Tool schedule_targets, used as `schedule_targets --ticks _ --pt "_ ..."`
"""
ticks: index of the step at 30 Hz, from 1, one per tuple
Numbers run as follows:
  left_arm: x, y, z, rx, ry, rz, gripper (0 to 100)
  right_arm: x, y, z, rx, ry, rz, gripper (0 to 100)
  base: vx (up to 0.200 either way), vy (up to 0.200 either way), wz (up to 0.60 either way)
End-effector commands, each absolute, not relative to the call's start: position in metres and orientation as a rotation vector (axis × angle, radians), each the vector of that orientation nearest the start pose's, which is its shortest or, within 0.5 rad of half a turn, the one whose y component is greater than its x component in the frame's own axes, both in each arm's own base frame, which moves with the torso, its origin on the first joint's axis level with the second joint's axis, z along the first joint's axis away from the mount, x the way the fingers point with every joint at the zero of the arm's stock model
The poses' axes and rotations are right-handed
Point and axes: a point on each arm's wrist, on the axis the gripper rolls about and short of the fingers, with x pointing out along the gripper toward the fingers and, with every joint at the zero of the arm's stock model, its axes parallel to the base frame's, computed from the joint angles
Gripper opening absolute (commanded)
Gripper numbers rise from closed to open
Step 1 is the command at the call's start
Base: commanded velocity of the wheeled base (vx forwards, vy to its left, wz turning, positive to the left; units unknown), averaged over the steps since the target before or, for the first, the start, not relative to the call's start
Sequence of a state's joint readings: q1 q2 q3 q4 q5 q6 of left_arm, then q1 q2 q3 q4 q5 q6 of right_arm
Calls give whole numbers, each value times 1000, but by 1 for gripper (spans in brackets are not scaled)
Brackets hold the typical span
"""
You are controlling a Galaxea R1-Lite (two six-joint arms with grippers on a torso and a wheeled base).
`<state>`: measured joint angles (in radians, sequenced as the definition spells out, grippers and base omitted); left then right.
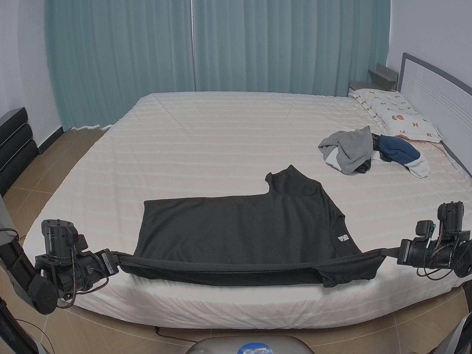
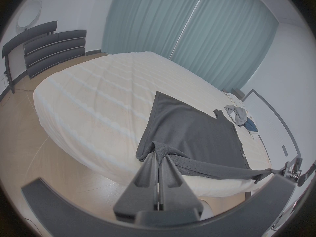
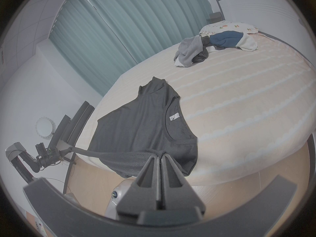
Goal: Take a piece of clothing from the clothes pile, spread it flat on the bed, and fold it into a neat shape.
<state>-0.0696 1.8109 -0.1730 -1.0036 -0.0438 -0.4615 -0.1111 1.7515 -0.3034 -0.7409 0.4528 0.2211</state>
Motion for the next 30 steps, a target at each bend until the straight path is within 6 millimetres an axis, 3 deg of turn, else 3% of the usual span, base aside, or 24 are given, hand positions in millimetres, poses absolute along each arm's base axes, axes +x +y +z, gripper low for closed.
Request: schedule_targets --ticks 1,8,10,24,30 --pt "207 -17 51 -416 661 30 0 225 -14 64 411 727 259 0 0 0 0" --pt "215 -18 49 -418 660 25 0 225 -14 64 412 727 259 0 0 0 0" --pt "227 -19 48 -424 652 16 0 228 -14 60 415 743 261 0 0 0 0" --pt "272 -20 24 -428 685 32 0 290 -11 42 447 759 266 0 0 0 0" --pt "290 -22 13 -427 693 36 0 307 -5 33 439 771 284 0 0 0 0"
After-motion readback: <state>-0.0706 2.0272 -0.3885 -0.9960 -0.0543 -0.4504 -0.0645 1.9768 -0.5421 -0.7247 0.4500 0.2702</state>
